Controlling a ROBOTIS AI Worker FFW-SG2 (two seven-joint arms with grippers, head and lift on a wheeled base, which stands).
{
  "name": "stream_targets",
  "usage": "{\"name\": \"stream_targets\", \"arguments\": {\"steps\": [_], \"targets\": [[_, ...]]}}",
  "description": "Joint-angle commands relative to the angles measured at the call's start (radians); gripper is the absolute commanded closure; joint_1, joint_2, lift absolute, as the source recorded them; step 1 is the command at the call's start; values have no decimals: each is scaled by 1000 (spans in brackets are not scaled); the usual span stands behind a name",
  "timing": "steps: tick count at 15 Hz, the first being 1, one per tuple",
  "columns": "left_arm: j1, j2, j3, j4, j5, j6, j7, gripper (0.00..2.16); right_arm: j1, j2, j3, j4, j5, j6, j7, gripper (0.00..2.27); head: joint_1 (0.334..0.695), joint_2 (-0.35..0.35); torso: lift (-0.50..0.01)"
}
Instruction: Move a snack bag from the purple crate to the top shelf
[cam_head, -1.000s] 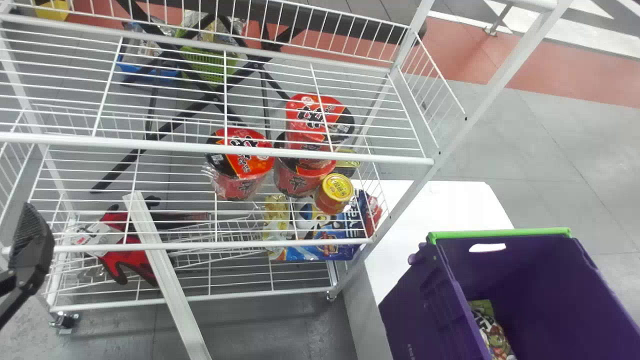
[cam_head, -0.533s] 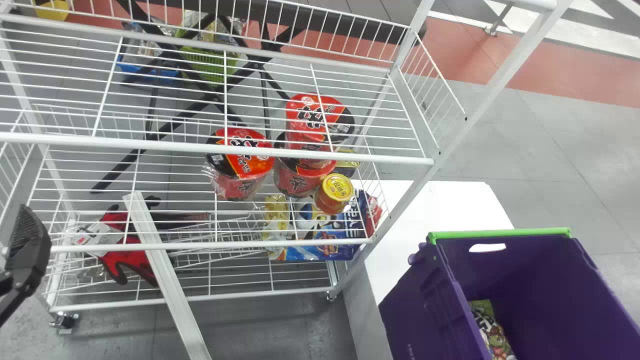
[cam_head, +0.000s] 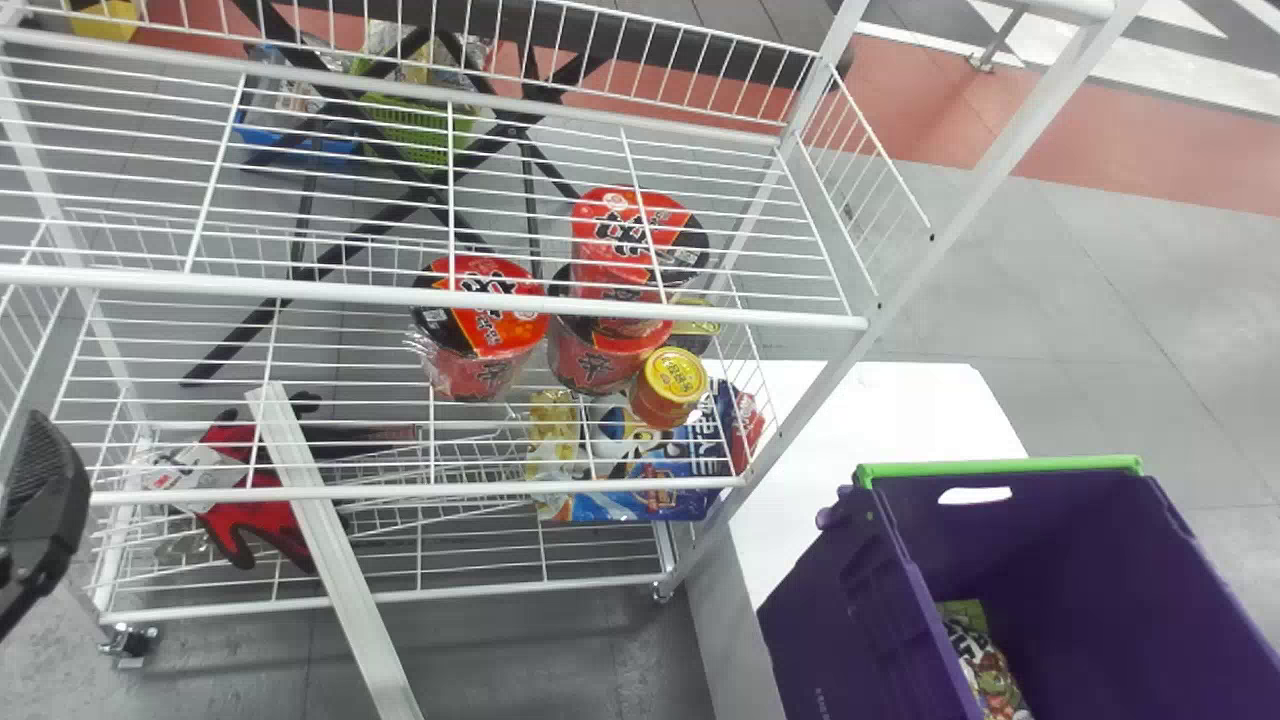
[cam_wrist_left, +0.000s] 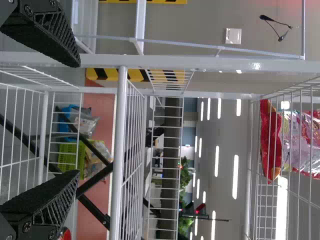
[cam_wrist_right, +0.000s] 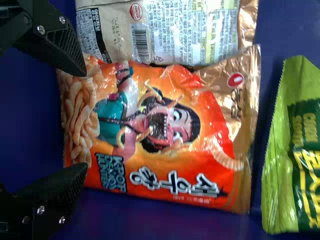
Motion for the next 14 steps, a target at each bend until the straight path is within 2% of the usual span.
{"name": "stream_targets", "arguments": {"steps": [1, 7, 14], "targets": [[-2, 1, 6, 3, 8, -6, -2, 39, 0, 15, -2, -8, -4, -29, -9, 201, 695, -350, -454], [0, 1, -1, 9, 8, -6, -3, 39, -20, 20, 5, -8, -7, -35, -44, 205, 695, -350, -454], [-8, 1, 3, 17, 8, -3, -5, 39, -22, 17, 4, 7, -7, -26, -35, 211, 695, -350, -454]]}}
